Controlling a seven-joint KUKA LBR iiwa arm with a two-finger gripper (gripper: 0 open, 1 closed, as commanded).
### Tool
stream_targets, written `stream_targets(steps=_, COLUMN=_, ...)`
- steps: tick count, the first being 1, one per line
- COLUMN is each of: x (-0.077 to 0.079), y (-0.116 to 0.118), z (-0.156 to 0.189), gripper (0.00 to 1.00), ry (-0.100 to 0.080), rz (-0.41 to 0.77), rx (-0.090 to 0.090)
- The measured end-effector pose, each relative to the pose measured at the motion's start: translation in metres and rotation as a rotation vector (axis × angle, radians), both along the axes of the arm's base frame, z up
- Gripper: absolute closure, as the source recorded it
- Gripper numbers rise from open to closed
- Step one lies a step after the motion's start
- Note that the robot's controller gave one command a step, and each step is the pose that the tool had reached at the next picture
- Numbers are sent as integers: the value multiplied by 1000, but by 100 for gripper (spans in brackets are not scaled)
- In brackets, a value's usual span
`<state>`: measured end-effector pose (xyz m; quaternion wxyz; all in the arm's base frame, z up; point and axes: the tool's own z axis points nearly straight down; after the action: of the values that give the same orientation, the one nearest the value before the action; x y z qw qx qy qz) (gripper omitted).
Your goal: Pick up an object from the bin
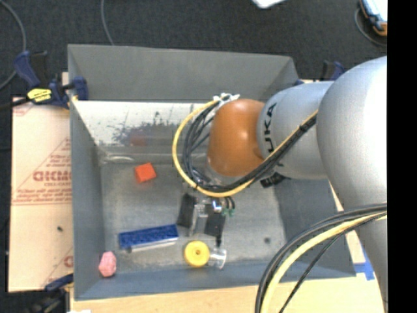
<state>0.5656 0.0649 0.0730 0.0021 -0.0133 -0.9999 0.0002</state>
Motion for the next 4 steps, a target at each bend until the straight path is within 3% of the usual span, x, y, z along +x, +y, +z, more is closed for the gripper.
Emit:
stream_targets(steps=1, x=26, y=31, z=-2, gripper=100, ry=-11, rz=-216, rx=3)
stream_targets(steps=2, x=26, y=31, z=-2, gripper=100, ry=-11, rz=-217, rx=3)
stream_targets(steps=3, x=18, y=-37, z=1, gripper=100, ry=-13, rz=-171, rx=2)
stream_targets(steps=4, x=23, y=-26, z=-2, gripper=100, ry=-16, rz=-292, rx=4)
